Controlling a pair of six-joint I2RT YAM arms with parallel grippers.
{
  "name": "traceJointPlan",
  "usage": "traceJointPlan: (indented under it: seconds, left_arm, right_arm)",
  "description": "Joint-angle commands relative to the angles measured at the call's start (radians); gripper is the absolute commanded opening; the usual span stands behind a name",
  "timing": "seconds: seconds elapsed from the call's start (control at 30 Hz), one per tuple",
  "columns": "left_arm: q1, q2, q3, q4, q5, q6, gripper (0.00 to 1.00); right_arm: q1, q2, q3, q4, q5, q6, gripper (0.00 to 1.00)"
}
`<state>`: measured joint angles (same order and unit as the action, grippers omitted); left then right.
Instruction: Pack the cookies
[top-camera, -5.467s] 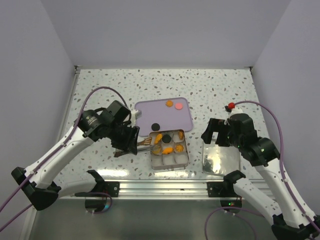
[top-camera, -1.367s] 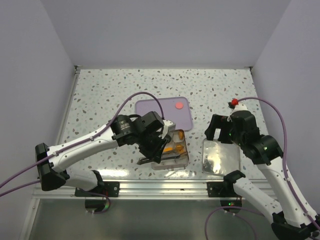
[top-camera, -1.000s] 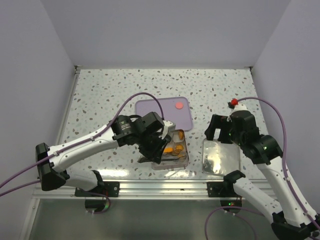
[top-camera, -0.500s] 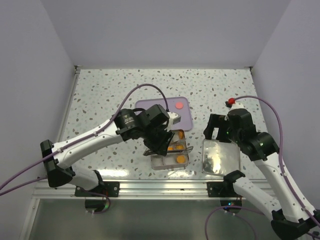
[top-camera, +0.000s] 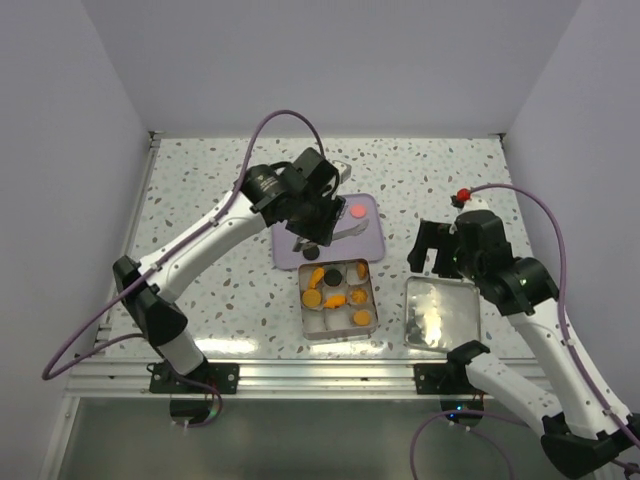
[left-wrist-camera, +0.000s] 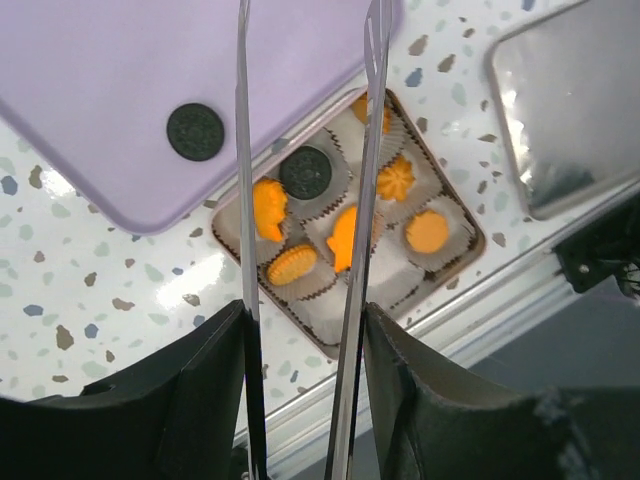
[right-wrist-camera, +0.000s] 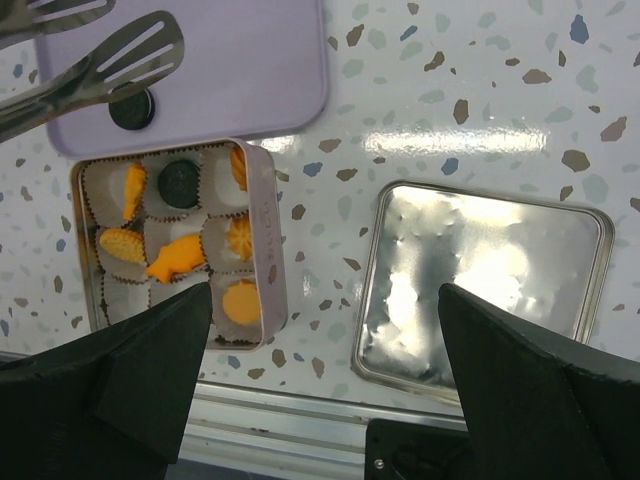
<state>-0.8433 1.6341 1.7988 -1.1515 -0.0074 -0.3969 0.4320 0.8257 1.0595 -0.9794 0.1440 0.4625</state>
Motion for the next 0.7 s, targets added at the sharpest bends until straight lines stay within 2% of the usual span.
traceJointPlan:
  seconds: [0.0, 0.23, 0.67]
  left_arm:
    - [0.033, 0.058, 0.062, 0.004, -0.074, 0.043, 0.53]
    - [0.096, 0.207, 0.077, 0.116, -0.025, 0.063, 0.53]
    - [0.118, 0.440, 0.266, 0.102, -0.013, 0.073, 0.53]
  right_arm:
    - [0.004, 0.000, 0.048, 0.005, 0.026, -0.013, 0.99]
    - [0.005, -0.026, 0.042, -0.025, 0.035, -0.007, 0.99]
    - [0.004, -0.027, 0.027, -0.035, 0.057, 0.004, 0.99]
